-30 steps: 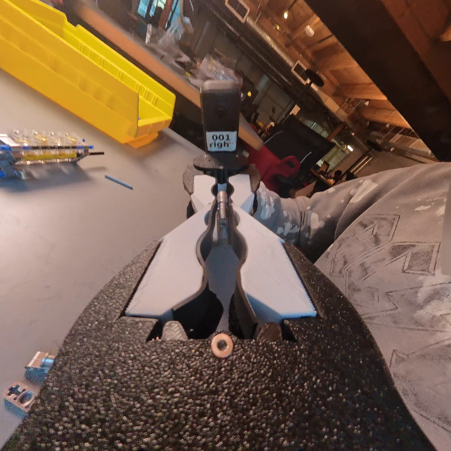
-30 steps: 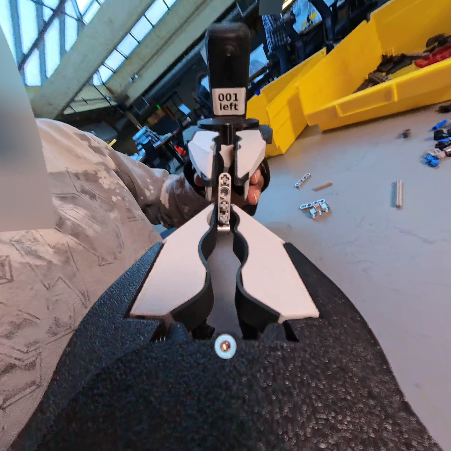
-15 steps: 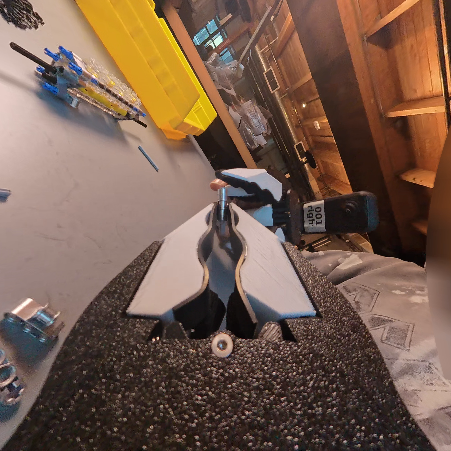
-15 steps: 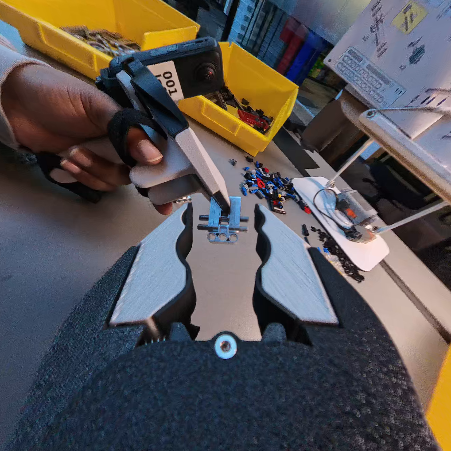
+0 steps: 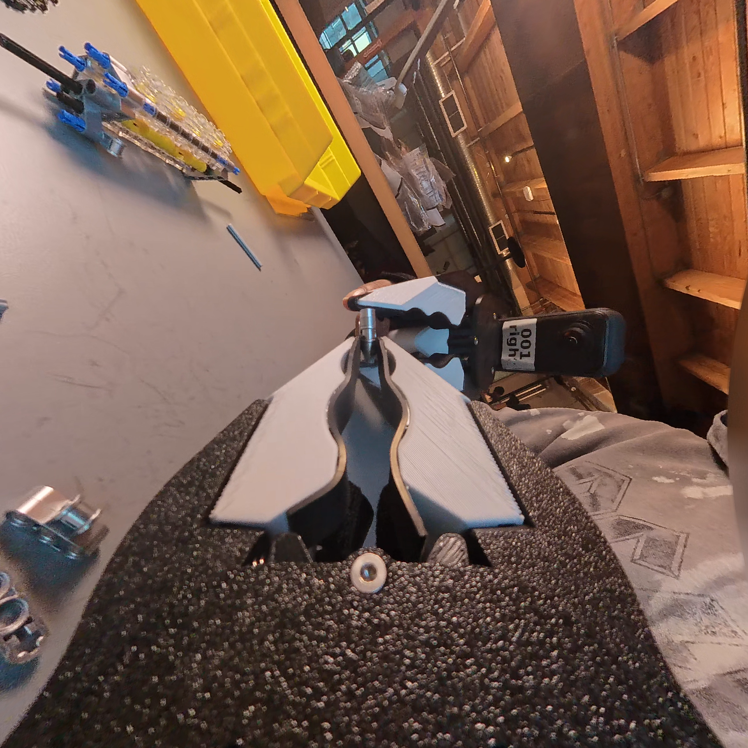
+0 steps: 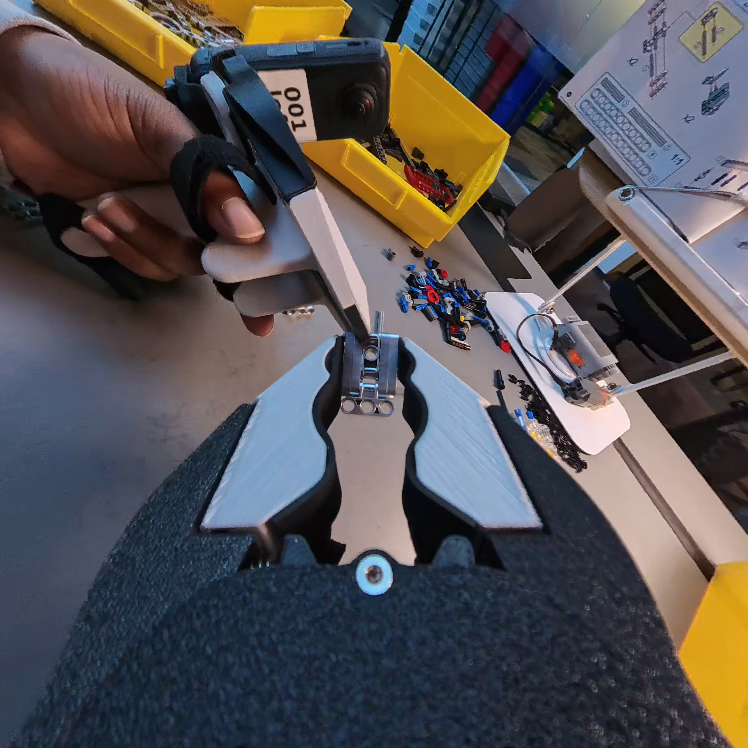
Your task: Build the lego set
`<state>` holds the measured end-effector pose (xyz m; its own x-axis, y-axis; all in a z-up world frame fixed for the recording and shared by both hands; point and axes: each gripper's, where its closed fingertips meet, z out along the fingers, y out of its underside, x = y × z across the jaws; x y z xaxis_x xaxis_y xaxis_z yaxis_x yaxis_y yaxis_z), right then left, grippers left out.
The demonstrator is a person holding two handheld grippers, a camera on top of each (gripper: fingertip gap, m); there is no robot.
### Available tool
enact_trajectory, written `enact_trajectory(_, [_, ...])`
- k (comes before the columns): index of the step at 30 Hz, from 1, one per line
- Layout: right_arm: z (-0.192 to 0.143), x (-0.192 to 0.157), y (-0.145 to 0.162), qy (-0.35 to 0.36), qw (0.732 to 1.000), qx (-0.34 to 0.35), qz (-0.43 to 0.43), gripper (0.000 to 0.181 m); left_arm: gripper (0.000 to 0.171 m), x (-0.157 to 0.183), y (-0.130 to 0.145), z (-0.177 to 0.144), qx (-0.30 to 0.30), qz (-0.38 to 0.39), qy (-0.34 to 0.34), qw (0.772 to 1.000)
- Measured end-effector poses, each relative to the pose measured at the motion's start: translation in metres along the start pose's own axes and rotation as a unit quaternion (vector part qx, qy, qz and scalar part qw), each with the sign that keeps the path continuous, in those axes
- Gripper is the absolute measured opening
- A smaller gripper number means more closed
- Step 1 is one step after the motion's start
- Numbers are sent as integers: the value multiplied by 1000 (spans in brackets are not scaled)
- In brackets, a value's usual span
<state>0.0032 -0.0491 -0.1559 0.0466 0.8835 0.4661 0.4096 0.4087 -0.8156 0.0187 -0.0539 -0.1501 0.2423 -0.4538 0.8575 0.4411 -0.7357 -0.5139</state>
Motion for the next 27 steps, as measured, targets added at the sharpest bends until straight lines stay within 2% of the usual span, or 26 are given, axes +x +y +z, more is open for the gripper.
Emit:
enact_trajectory(5, [1, 2, 2, 22, 999, -14, -26, 24, 6, -2, -1, 1, 10, 21, -16, 1000])
enact_trajectory(19, [2, 9, 0, 42, 999, -25, 0, 23, 6, -2, -8, 2, 52, 58, -43, 996])
enact_trajectory(27, [1, 0, -2, 23, 998, -21, -47, 22, 6, 0, 1, 1, -3, 57, -25, 998])
